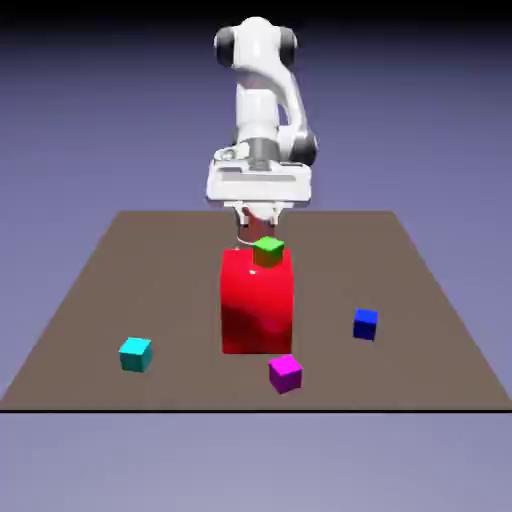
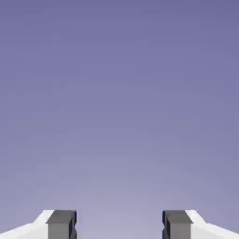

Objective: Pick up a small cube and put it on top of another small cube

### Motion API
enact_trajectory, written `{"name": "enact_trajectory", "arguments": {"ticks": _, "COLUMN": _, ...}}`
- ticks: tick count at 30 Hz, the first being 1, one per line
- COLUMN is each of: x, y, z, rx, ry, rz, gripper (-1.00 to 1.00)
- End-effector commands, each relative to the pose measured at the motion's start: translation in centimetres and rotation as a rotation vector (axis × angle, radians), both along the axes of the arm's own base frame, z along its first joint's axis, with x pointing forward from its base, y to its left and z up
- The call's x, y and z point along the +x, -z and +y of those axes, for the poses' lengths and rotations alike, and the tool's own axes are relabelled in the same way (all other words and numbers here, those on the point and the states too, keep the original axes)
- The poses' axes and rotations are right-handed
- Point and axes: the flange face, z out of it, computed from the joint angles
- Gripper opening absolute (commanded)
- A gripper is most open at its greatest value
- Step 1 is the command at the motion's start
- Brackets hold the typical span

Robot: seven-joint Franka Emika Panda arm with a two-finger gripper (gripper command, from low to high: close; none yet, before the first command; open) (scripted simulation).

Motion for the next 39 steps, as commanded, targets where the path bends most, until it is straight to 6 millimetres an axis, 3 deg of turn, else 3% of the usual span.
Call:
{"name": "enact_trajectory", "arguments": {"ticks": 1, "x": 0.4, "y": 1.2, "z": 1.2, "rx": -0.023, "ry": -0.055, "rz": 0.058, "gripper": 0.00}}
{"name": "enact_trajectory", "arguments": {"ticks": 3, "x": 1.1, "y": 3.7, "z": 3.7, "rx": -0.041, "ry": -0.120, "rz": 0.169, "gripper": 0.00}}
{"name": "enact_trajectory", "arguments": {"ticks": 9, "x": 1.4, "y": 12.0, "z": 10.5, "rx": 0.019, "ry": -0.057, "rz": 0.485, "gripper": 0.00}}
{"name": "enact_trajectory", "arguments": {"ticks": 16, "x": -2.1, "y": 21.0, "z": 18.6, "rx": 0.062, "ry": 0.034, "rz": 0.867, "gripper": 0.00}}
{"name": "enact_trajectory", "arguments": {"ticks": 24, "x": -6.8, "y": 26.0, "z": 24.7, "rx": 0.118, "ry": 0.279, "rz": 1.148, "gripper": 0.00}}
{"name": "enact_trajectory", "arguments": {"ticks": 28, "x": -6.2, "y": 25.7, "z": 24.2, "rx": 0.159, "ry": 0.400, "rz": 1.121, "gripper": 0.00}}
{"name": "enact_trajectory", "arguments": {"ticks": 34, "x": -8.0, "y": 32.3, "z": 24.8, "rx": 0.159, "ry": 0.400, "rz": 1.121, "gripper": 0.00}}
{"name": "enact_trajectory", "arguments": {"ticks": 35, "x": -8.0, "y": 32.4, "z": 24.8, "rx": 0.159, "ry": 0.400, "rz": 1.121, "gripper": -1.00}}
{"name": "enact_trajectory", "arguments": {"ticks": 36, "x": -8.0, "y": 32.4, "z": 24.8, "rx": 0.159, "ry": 0.400, "rz": 1.121, "gripper": -1.00}}
{"name": "enact_trajectory", "arguments": {"ticks": 39, "x": -6.8, "y": 28.7, "z": 24.6, "rx": 0.162, "ry": 0.400, "rz": 1.121, "gripper": -1.00}}
